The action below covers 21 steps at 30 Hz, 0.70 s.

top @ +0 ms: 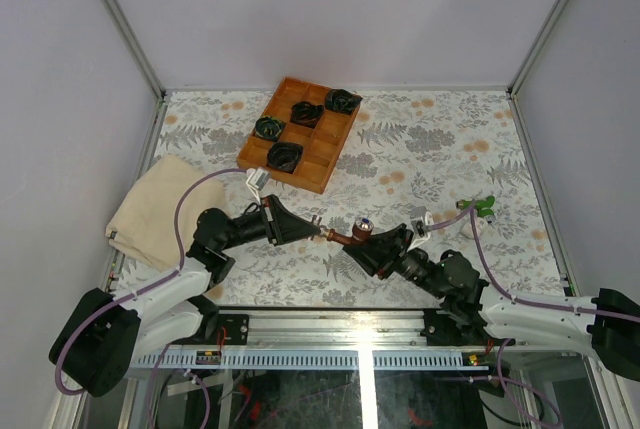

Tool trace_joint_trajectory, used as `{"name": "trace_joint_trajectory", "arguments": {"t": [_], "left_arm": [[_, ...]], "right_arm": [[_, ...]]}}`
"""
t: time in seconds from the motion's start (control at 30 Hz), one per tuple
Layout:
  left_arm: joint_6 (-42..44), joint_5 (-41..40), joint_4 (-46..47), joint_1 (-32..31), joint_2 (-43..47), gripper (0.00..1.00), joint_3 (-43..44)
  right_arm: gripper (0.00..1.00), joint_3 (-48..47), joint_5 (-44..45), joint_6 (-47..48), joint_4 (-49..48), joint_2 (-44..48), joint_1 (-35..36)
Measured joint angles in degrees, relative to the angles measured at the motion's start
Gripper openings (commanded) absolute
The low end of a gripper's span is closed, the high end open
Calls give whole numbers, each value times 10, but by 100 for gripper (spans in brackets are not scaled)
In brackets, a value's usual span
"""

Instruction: Install the water faucets

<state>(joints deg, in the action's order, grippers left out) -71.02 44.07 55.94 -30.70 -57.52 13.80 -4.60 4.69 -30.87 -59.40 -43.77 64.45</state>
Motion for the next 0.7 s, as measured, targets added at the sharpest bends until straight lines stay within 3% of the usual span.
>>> {"name": "trace_joint_trajectory", "arguments": {"t": [0.4, 0.7], "left_arm": [[6, -5, 16, 0, -3, 0, 0], [7, -4, 118, 5, -40, 0, 0]], "right_arm": [[0, -8, 17, -30, -3, -10, 0], [0, -19, 23, -94, -15, -27, -3]]}}
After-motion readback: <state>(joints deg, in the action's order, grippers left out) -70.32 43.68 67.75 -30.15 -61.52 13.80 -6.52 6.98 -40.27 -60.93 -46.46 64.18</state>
